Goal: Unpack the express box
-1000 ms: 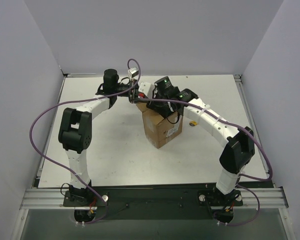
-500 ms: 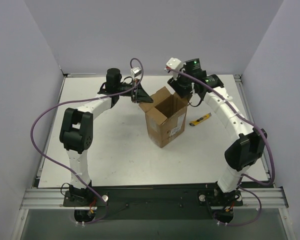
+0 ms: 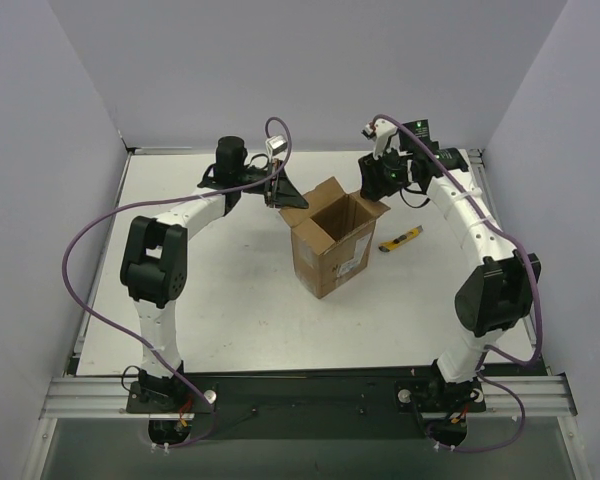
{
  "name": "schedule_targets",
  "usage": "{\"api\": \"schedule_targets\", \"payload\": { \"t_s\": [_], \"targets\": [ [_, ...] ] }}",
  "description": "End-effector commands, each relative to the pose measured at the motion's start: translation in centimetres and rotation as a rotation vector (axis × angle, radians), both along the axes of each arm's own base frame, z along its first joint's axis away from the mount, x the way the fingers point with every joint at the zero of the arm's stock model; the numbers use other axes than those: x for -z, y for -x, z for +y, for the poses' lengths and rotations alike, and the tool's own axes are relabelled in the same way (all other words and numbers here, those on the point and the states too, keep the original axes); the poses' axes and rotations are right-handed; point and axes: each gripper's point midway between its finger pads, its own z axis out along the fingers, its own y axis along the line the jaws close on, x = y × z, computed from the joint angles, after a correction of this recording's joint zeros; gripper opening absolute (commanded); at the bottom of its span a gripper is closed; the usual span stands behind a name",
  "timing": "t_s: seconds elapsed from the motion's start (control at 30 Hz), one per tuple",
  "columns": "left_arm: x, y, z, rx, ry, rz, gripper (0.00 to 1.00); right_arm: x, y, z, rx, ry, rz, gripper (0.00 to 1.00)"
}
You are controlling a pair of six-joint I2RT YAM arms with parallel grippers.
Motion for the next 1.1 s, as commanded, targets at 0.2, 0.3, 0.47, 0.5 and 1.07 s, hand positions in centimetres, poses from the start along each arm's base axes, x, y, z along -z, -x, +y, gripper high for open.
{"api": "schedule_targets", "payload": {
  "t_s": [0.2, 0.3, 0.47, 0.5, 1.07],
  "targets": [
    [-3.9, 0.2, 0.2, -0.022, 0.016, -0.151, 0.00, -7.5, -1.4, 0.8, 0.034, -0.043, -0.144, 0.49],
    [-4.6, -0.4, 0.2, -0.071, -0.022, -0.197, 0.00, -11.8, -1.0, 3.9, -0.047, -0.044, -0.333, 0.52],
    [-4.5, -1.8, 0.5, -0.136, -0.077, -0.211, 0.00, -11.0, 4.7, 10.1, -0.385, -0.021, -0.400, 0.33],
    [-4.3, -2.0, 0.5, -0.142, -0.079, -0.210, 0.00, -10.2, 6.4, 11.3, -0.445, -0.002, -0.394, 0.29],
    [-5.4, -2.1, 0.7, -0.175, -0.068, -0.252, 0.00, 0.0, 6.5, 9.1, -0.406, 0.292, -0.160, 0.06]
  ]
}}
